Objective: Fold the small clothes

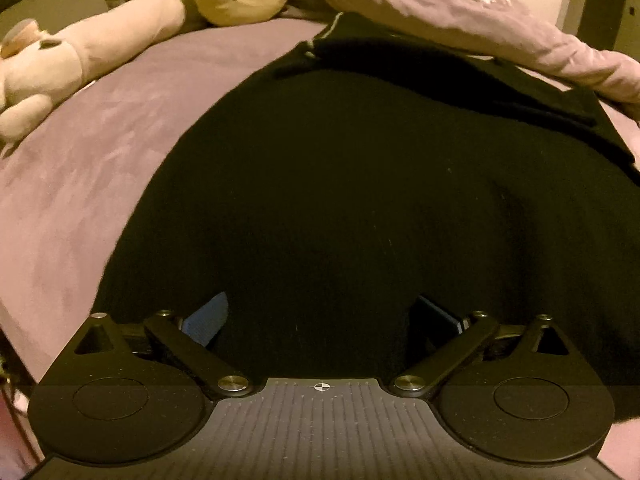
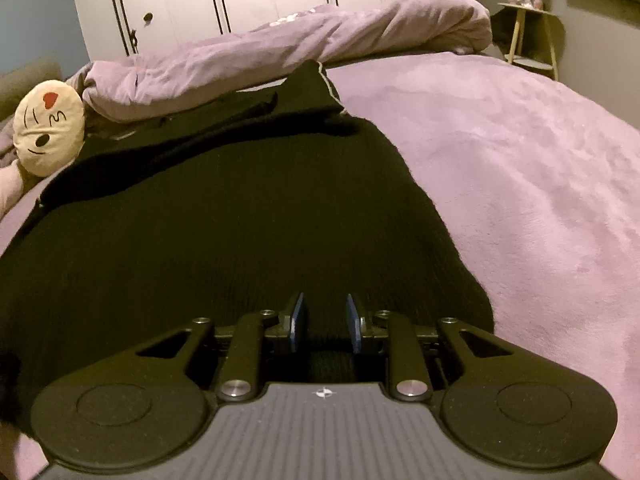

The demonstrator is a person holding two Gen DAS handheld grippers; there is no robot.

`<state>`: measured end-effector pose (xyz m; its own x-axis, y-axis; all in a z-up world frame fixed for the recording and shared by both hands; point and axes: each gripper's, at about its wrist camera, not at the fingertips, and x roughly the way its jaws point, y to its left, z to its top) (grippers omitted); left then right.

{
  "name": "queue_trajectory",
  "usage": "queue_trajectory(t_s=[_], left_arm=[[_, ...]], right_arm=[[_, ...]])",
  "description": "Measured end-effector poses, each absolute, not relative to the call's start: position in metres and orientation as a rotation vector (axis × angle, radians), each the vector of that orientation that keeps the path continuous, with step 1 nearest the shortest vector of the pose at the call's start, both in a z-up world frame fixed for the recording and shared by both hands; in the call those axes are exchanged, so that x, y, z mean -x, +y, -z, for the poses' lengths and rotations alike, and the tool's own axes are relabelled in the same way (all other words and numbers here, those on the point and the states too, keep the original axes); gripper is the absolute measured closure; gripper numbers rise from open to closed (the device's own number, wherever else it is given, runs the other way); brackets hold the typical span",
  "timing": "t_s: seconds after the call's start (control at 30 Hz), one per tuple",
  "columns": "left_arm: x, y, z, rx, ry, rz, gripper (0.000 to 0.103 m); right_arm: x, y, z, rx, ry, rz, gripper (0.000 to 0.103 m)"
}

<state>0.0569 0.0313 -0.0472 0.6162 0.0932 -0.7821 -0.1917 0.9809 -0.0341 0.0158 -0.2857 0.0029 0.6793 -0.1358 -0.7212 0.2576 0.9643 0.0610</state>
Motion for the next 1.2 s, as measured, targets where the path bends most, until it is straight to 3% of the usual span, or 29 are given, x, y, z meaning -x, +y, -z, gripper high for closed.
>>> queue_trajectory(t_s=[0.3, 0.67, 1.1, 1.13, 1.17, 1.2], left_arm=[[-0.046, 0.036, 0.039, 0.273, 0.905, -0.194, 0.0], [-0.043, 0.016, 0.044, 0.141, 0.93, -0.2, 0.0], [-0.044, 0.071, 0.014, 0.332, 0.877, -0.242, 0.0], [-0.045, 0.081, 0.007, 0.332, 0.855, -0.259, 0.0], [-0.046, 0.09, 0.002, 0.334, 0.837, -0.274, 0.0], [-0.047, 0.1, 0.0, 0.338, 0.83, -0.283, 0.0]], right_arm=[[-0.009, -0.281, -0.006, -0.114, 0.83, 0.209, 0.075], [-0.009, -0.282, -0.003, -0.095, 0.84, 0.194, 0.069], [-0.015, -0.305, -0.007, -0.14, 0.875, 0.101, 0.061], [-0.015, -0.309, -0.009, -0.159, 0.878, 0.092, 0.057], [-0.014, -0.314, -0.012, -0.184, 0.883, 0.091, 0.038], [-0.012, -0.32, -0.015, -0.205, 0.889, 0.108, 0.034]])
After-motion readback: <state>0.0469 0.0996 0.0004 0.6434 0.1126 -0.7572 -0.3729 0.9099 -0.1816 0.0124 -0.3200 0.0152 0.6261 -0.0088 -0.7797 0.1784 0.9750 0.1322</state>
